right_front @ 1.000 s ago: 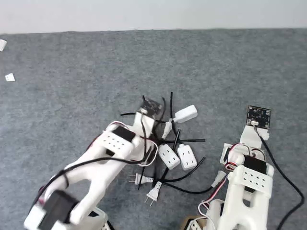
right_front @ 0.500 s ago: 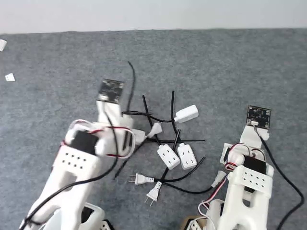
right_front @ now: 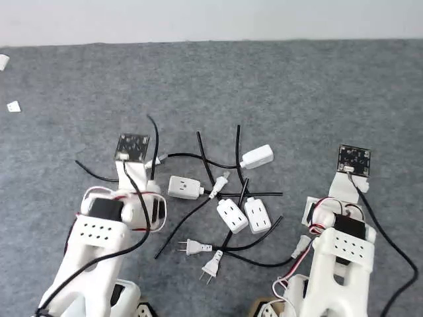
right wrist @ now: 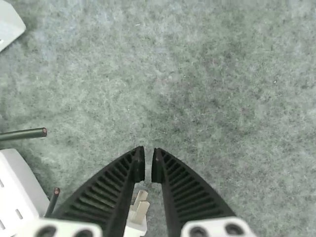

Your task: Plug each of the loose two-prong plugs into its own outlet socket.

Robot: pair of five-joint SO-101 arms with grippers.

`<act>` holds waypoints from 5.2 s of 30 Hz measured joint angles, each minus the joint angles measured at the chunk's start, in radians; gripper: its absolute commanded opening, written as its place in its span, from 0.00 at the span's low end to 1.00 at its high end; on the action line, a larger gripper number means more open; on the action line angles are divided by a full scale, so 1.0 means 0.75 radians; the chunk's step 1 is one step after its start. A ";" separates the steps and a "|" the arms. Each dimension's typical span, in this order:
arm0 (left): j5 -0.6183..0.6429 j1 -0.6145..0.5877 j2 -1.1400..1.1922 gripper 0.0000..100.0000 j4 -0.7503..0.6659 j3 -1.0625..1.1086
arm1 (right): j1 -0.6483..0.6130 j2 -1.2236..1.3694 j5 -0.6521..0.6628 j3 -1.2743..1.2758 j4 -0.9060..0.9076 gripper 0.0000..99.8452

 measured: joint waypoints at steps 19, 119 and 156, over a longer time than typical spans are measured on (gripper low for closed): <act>0.057 -0.115 -0.002 0.11 -0.145 0.194 | -0.012 0.000 0.000 0.000 0.000 0.05; 0.047 -0.710 0.055 0.22 -0.493 0.129 | -1.131 0.812 1.230 -0.585 -0.031 0.17; 0.047 -0.710 0.057 0.22 -0.493 0.139 | -1.129 1.115 1.428 -0.775 -0.141 0.01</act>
